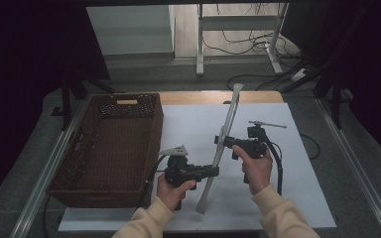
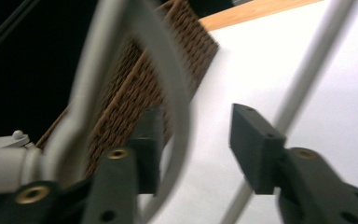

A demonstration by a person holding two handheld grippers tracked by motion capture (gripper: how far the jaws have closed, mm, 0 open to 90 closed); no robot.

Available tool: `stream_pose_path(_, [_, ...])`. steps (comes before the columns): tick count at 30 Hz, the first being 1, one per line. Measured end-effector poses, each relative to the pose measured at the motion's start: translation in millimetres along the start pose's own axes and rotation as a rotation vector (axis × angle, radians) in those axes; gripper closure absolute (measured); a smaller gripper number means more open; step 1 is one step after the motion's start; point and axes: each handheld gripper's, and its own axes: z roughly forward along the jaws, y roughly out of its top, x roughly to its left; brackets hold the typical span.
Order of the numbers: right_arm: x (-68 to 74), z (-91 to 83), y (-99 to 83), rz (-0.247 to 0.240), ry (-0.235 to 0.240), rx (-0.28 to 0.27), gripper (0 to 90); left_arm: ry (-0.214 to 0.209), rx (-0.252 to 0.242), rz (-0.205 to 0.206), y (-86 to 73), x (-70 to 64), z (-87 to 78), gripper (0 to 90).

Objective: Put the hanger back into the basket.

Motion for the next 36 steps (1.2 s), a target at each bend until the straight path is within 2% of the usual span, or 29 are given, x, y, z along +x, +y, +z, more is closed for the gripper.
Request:
stream_pose_path(3, [-1.0,-12.0,1.8,-0.014,0.026,-0.015,43.7,0.004,-0.007,-0.002,1.2,1.5,-5.2,81.5])
stream_pose_path(4, [-1.3,-23.0,2.4,-0.028,0.016,-0.028,39.1,0.007,-0.013,-0.007,1.9,1.8,-8.5,81.5])
stream_pose_path(5, [-1.3,-23.0,2.4,-0.028,0.016,-0.028,39.1,0.007,-0.013,-0.007,1.9,1.8,-8.5,81.5])
stream_pose_path(8, [-3.0,-42.0,3.2,-0.06,0.012,-0.049,37.2,0.01,-0.023,-0.011,3.0,1.5,-12.1,81.5])
stream_pose_path(9, [-6.1,-52.4,3.3,-0.083,-0.006,-0.055,34.7,0.011,-0.023,-0.011,3.4,1.2,-13.2,81.5])
stream_pose_path(10, [-6.1,-52.4,3.3,-0.083,-0.006,-0.055,34.7,0.012,-0.023,-0.012,3.7,0.9,-14.2,81.5])
stream_pose_path(11, [-12.7,-59.6,2.1,-0.103,-0.019,-0.053,31.8,0.016,-0.023,-0.012,4.2,0.4,-15.1,81.5])
stream_pose_path(12, [-12.7,-59.6,2.1,-0.103,-0.019,-0.053,31.8,0.018,-0.022,-0.014,4.6,0.1,-16.2,81.5])
stream_pose_path(14, [-21.3,-64.1,-0.6,-0.131,-0.032,-0.044,29.4,0.02,-0.026,-0.017,6.1,-0.4,-18.8,81.5])
stream_pose_path(15, [-29.6,-67.1,-4.7,-0.177,-0.072,-0.025,28.2,0.018,-0.032,-0.023,7.8,-1.3,-21.3,81.5])
stream_pose_path(17, [-37.0,-69.7,-9.2,-0.211,-0.104,-0.002,27.7,0.015,-0.033,-0.022,9.4,-3.0,-23.4,81.5])
stream_pose_path(22, [-50.0,-75.7,-16.1,-0.222,-0.122,0.021,26.7,0.0,-0.042,-0.027,13.9,-8.6,-28.8,81.4])
stream_pose_path(23, [-53.6,-78.4,-18.0,-0.226,-0.122,0.031,25.4,-0.015,-0.056,-0.034,17.5,-11.0,-34.7,81.5])
stream_pose_path(26, [-55.8,-81.0,-19.7,-0.237,-0.126,0.032,24.8,-0.019,-0.065,-0.032,21.8,-13.5,-42.1,81.4])
stream_pose_path(27, [-57.6,-83.1,-21.2,-0.257,-0.128,0.036,23.9,-0.025,-0.068,-0.032,24.0,-14.3,-46.0,81.4])
stream_pose_path(28, [-57.6,-83.1,-21.2,-0.257,-0.128,0.036,23.9,-0.029,-0.07,-0.033,25.8,-14.9,-48.9,81.4])
stream_pose_path(29, [-59.6,-84.8,-22.5,-0.277,-0.134,0.04,23.3,-0.039,-0.065,-0.026,31.2,-16.6,-57.5,81.4])
stream_pose_path(36, [-63.0,-85.7,-23.3,-0.277,-0.137,0.057,22.5,-0.052,-0.052,-0.011,43.1,-18.9,-79.8,81.5])
